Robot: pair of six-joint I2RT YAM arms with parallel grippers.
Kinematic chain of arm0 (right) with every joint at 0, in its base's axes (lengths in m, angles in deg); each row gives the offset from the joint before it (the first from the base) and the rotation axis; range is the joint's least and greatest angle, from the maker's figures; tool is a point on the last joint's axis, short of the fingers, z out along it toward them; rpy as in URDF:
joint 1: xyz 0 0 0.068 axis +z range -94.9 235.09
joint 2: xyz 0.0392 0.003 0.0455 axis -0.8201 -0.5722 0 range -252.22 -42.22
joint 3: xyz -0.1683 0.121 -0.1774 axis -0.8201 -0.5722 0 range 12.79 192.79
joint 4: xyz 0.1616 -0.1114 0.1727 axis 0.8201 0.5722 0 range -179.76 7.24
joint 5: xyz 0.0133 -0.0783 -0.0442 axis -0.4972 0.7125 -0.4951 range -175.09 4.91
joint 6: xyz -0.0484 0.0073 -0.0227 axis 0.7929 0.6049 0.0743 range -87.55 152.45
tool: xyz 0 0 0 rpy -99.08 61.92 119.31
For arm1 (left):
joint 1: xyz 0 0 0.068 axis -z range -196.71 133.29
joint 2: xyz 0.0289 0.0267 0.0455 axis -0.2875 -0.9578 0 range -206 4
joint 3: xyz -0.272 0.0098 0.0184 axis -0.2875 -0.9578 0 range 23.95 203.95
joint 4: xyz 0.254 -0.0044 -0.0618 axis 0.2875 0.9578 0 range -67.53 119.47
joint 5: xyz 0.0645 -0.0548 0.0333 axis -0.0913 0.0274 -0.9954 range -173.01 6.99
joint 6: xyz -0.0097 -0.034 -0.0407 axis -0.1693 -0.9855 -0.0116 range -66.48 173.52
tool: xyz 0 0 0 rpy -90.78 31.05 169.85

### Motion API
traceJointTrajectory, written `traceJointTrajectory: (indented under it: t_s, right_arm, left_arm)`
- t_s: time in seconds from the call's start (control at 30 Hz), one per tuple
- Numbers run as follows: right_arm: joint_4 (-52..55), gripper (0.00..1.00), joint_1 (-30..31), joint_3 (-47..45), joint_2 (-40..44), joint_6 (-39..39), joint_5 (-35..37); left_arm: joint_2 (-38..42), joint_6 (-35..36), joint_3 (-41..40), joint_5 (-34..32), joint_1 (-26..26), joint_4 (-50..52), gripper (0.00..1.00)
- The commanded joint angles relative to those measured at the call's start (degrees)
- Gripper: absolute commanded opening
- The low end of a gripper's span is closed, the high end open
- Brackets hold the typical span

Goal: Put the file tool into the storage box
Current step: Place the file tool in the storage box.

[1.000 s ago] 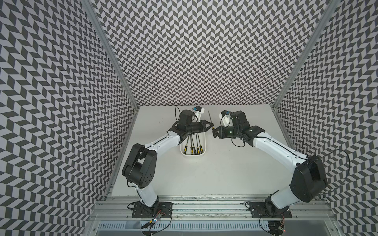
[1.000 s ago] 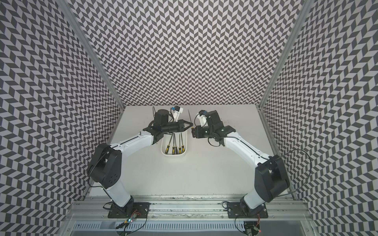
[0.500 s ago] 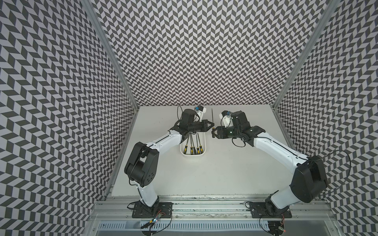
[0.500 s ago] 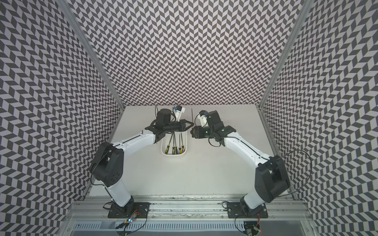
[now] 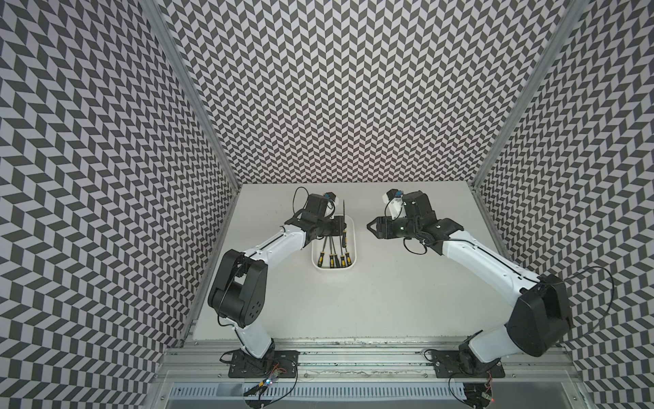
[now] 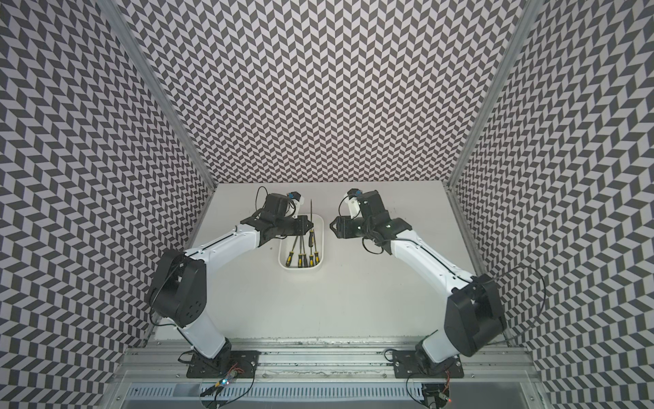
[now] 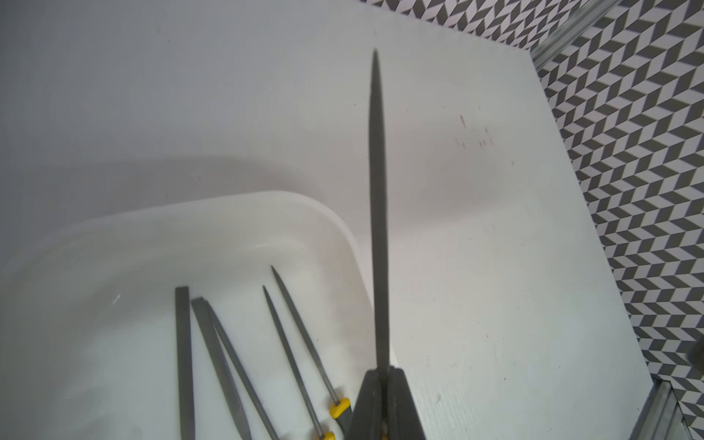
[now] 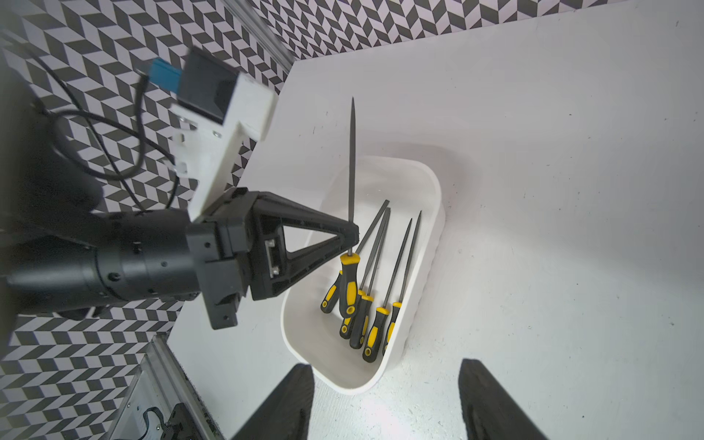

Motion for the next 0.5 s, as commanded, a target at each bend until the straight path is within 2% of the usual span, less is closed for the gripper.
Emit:
traceJointTrajectory:
  t_s: [0.0, 0.13, 0.23, 0.47]
  right_arm:
    - [-1.44, 0.65, 0.15, -0.19, -0.04, 0.37, 0.70]
    - [-1.26, 0.65, 0.13, -0.12, 0.04, 0.45, 1.31]
    - [-1.04, 0.65, 0.12, -0.11, -0.12, 0.56, 1.51]
    - [-0.29, 0.65, 0.12, 0.00, 0.12, 0.57, 2.29]
  left_arm:
    - [-1.45, -0.21, -2.54, -0.92, 0.31, 2.26, 0.00]
    - [-3.66, -0.61, -5.27, -0.20, 0.27, 0.97, 0.00]
    - [-5.59, -3.42, -6.52, 1.64, 0.35, -0.44, 0.00]
    - [-7.79, -4.63, -6.06, 2.29, 0.07, -0.31, 0.00]
